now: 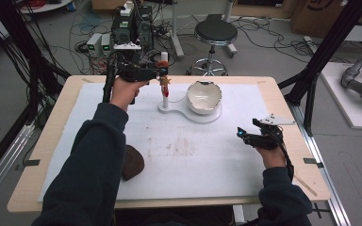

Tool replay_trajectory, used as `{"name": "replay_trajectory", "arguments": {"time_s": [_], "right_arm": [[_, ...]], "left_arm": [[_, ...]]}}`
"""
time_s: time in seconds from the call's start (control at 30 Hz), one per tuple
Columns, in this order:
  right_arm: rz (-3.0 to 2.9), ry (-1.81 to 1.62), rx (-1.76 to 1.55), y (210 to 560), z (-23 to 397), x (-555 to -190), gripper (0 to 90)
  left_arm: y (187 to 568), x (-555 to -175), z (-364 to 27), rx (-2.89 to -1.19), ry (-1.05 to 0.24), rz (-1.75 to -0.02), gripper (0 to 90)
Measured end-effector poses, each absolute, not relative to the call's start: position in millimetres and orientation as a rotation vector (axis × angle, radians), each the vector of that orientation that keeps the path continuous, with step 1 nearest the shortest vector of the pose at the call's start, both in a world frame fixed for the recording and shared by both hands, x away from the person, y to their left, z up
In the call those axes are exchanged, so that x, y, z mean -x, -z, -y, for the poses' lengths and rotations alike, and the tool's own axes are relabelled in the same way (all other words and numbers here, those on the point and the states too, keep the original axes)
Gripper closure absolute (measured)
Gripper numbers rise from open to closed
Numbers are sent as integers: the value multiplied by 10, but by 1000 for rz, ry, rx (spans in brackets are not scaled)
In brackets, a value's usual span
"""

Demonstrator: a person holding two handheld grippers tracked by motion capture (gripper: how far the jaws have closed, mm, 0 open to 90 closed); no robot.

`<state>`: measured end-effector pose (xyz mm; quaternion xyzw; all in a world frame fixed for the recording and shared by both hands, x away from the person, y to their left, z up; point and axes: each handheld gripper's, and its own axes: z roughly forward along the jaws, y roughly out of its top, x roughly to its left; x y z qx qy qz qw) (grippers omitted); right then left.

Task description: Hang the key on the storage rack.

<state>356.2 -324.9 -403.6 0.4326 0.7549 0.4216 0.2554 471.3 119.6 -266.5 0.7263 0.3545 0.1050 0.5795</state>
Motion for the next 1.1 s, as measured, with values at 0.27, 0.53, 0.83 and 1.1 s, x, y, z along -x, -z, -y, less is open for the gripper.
{"name": "replay_trajectory", "arguments": {"time_s": [0.27, 0.53, 0.83, 1.1], "right_arm": [[-2055, -1141, -1172, 4041, 3249, -3564, 246], [-2061, -1142, -1175, 4044, 3250, -3558, 246], [-2059, -1140, -1173, 4046, 3240, -3562, 246], [-2074, -1140, -1170, 4061, 3213, -3587, 246]], "left_arm": [[2759, -4778, -1230, -1663, -252, -856, 456], [2943, -4767, -1382, -1617, -285, -889, 449], [3144, -4448, -1642, -1595, -408, -863, 347], [3506, -3900, -1931, -1648, -559, -897, 186]]}}
